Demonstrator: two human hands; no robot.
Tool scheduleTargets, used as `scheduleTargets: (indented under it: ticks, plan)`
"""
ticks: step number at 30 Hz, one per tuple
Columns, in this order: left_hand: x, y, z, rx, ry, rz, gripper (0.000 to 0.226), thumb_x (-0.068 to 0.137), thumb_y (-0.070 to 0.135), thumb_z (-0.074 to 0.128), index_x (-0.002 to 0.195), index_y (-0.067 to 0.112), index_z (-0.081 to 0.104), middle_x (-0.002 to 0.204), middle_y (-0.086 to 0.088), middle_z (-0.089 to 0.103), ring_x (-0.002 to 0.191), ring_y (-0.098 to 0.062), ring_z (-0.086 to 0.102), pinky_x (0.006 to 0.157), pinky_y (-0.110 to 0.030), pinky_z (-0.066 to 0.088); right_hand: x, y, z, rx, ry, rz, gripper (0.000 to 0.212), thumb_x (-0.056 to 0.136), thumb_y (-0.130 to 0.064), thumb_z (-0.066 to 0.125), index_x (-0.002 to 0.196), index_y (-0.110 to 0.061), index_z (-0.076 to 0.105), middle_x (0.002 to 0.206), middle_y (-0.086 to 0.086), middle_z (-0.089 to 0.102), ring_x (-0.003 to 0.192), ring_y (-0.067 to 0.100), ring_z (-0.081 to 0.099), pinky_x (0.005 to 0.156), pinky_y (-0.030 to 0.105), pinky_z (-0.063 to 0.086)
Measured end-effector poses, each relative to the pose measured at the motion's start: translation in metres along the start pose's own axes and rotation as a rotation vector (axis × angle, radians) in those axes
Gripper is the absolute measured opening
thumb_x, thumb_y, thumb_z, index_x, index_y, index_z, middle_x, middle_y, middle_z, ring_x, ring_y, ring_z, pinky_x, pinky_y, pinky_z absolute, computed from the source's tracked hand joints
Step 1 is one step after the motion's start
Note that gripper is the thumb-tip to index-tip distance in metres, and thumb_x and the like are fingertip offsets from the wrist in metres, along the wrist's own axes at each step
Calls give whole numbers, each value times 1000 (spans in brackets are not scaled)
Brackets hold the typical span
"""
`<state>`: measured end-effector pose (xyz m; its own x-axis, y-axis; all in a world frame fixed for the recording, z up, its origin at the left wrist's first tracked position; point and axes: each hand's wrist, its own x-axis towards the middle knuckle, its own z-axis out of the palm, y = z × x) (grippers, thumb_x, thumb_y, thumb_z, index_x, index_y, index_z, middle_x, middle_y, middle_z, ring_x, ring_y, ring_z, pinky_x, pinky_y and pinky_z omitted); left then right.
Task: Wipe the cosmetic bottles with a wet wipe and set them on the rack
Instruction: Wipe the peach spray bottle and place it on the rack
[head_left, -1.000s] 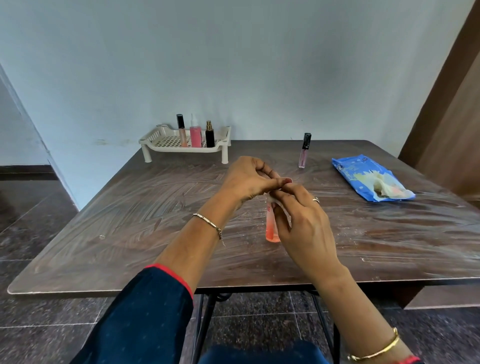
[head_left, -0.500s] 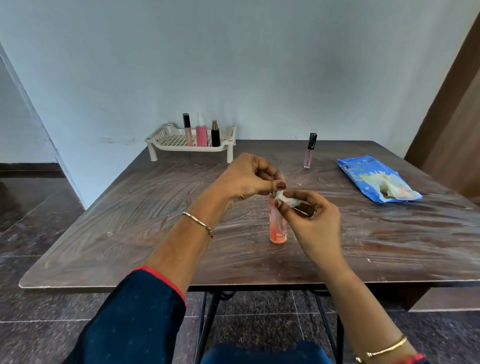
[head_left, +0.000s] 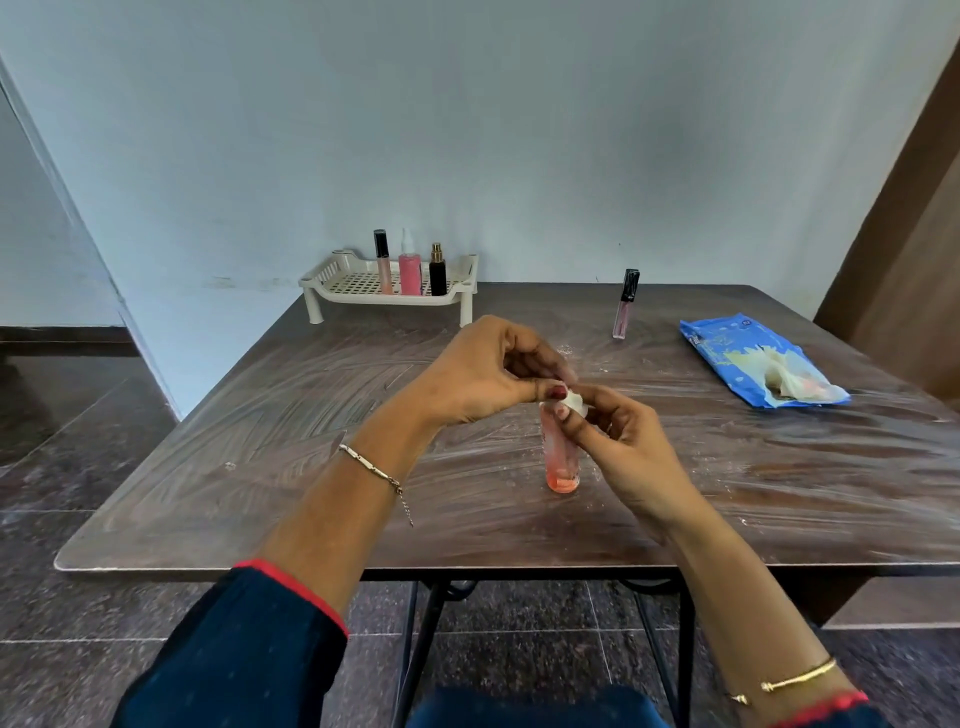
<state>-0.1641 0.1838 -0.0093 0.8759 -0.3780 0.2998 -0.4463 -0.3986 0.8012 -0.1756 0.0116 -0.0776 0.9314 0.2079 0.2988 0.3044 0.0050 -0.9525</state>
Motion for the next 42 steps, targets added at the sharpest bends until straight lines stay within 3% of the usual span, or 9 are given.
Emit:
scheduleTargets:
  ticks: [5, 7, 15, 21, 28, 34, 38, 42]
  plan:
    - [-3, 4, 1, 43, -54, 24, 19, 78, 6, 74, 97, 11, 75, 90, 7, 74, 89, -3, 69, 83, -18, 53, 4, -4, -19, -1, -212, 36, 29, 81, -24, 65, 107, -12, 68, 103, 3, 71, 103, 14, 63, 92, 23, 48]
    - [-3, 6, 2, 57, -67, 23, 20, 78, 6, 74, 98, 11, 74, 91, 8, 73, 90, -1, 68, 82, -16, 52, 7, -5, -22, -15, -201, 23, 28, 76, -24, 70, 101, -12, 69, 99, 5, 72, 100, 15, 64, 89, 25, 50]
    - [2, 4, 8, 12, -72, 4, 23, 78, 7, 75, 101, 9, 73, 94, 0, 74, 90, -7, 69, 85, -20, 53, -14, 10, -1, -239, 267, -245, 21, 69, -30, 76, 87, -21, 70, 86, 2, 67, 79, 9, 64, 69, 15, 49]
    - [6, 0, 16, -37, 2, -38, 21, 76, 5, 75, 96, 10, 71, 88, 3, 73, 84, -6, 69, 81, -18, 54, -34, 21, 3, -472, 426, -294, 18, 76, -6, 77, 92, -13, 72, 80, -11, 60, 77, 3, 62, 63, 10, 49]
    - [12, -11, 14, 1, 137, -108, 19, 73, 8, 79, 86, 18, 69, 81, -3, 71, 79, -16, 67, 81, -31, 57, -50, 22, 13, -709, 250, -406, 33, 76, 1, 74, 106, -12, 72, 92, -7, 61, 83, 5, 59, 72, 20, 51]
    - [20, -5, 18, 40, 164, -121, 20, 70, 17, 83, 84, 20, 69, 76, -1, 71, 72, -9, 66, 79, -27, 57, -19, 1, -5, -871, 412, -498, 27, 76, 0, 70, 100, -9, 61, 94, 3, 66, 77, 21, 63, 61, 41, 55]
    - [29, 1, 28, 79, 190, -137, 18, 70, 19, 83, 81, 17, 69, 71, -2, 68, 71, -12, 66, 79, -33, 58, -7, 1, -9, -958, 339, -607, 18, 80, -2, 64, 97, -6, 67, 101, 7, 63, 85, 24, 62, 66, 36, 52]
    - [38, 0, 31, 125, 205, -172, 18, 69, 23, 84, 77, 19, 68, 63, 6, 65, 63, -6, 62, 77, -34, 58, -14, 4, -13, -977, 256, -652, 33, 89, -22, 51, 109, -3, 68, 110, 12, 62, 91, 21, 63, 75, 28, 52]
